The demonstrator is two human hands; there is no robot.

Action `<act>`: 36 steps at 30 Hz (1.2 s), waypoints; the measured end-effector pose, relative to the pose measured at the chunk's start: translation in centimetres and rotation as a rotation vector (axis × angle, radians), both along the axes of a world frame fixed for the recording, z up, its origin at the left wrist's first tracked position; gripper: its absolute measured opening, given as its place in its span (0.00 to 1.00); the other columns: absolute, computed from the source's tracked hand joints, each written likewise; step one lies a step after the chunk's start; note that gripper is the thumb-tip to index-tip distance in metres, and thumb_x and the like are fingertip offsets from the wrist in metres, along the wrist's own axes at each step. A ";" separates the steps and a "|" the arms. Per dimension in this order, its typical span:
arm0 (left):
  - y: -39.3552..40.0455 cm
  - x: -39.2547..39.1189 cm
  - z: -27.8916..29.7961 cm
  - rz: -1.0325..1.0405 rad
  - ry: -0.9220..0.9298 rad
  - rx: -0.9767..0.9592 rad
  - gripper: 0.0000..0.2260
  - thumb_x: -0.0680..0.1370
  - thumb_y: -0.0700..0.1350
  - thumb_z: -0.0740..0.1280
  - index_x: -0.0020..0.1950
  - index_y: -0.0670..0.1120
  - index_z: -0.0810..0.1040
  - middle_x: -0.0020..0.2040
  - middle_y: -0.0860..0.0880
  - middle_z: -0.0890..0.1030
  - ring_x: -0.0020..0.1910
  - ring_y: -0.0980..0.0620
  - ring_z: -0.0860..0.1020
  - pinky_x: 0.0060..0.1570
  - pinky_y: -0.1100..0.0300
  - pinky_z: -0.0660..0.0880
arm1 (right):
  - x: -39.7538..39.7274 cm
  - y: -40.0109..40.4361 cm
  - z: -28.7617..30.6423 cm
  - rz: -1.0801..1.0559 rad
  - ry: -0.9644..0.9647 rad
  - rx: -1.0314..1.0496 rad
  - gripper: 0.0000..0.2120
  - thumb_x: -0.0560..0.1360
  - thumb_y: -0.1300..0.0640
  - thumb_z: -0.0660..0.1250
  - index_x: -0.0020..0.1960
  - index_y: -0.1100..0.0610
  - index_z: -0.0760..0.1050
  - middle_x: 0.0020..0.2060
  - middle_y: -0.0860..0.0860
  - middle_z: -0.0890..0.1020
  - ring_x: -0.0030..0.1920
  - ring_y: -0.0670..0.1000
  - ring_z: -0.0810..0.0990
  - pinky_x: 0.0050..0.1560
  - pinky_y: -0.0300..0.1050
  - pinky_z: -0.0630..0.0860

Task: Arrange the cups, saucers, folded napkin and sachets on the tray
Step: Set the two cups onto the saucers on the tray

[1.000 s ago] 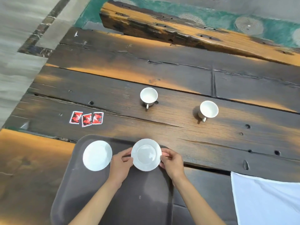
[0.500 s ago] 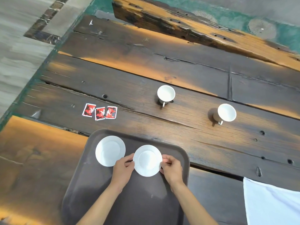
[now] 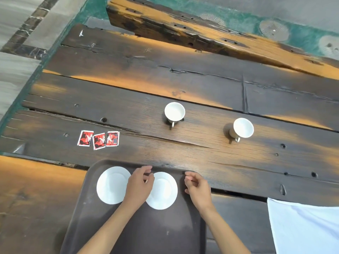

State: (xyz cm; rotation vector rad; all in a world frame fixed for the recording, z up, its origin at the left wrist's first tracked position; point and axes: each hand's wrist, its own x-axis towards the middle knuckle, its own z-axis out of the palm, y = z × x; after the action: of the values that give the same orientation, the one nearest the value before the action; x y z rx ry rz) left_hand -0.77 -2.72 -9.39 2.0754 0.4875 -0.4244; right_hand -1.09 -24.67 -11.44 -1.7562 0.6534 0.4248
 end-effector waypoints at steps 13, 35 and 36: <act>-5.1 17.0 -1.7 0.161 -0.268 -0.183 0.41 0.71 0.49 0.80 0.78 0.51 0.60 0.75 0.50 0.67 0.71 0.53 0.69 0.66 0.55 0.71 | 10.8 -11.1 2.2 -0.402 -0.348 -0.351 0.31 0.76 0.53 0.76 0.74 0.54 0.67 0.65 0.49 0.75 0.59 0.49 0.76 0.61 0.43 0.71; -6.4 21.2 -6.4 0.186 -0.456 -0.081 0.37 0.63 0.47 0.84 0.68 0.52 0.72 0.59 0.67 0.74 0.58 0.76 0.71 0.55 0.82 0.66 | 17.4 -14.5 -4.4 -0.584 -0.432 -0.155 0.43 0.66 0.56 0.84 0.74 0.50 0.66 0.68 0.49 0.75 0.70 0.52 0.74 0.66 0.60 0.79; -6.1 20.8 -6.0 0.192 -0.455 -0.077 0.37 0.63 0.47 0.85 0.68 0.52 0.73 0.59 0.66 0.75 0.58 0.77 0.71 0.55 0.82 0.66 | 17.1 -14.3 -4.0 -0.576 -0.444 -0.156 0.41 0.66 0.56 0.84 0.72 0.49 0.66 0.67 0.49 0.75 0.69 0.52 0.74 0.65 0.56 0.80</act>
State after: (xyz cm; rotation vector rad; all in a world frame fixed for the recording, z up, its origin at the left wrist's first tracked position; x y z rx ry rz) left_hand 19.98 -8.82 -15.43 1.9483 0.3831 0.1410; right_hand 15.96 -38.92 -15.42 -1.6363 0.8386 -0.4104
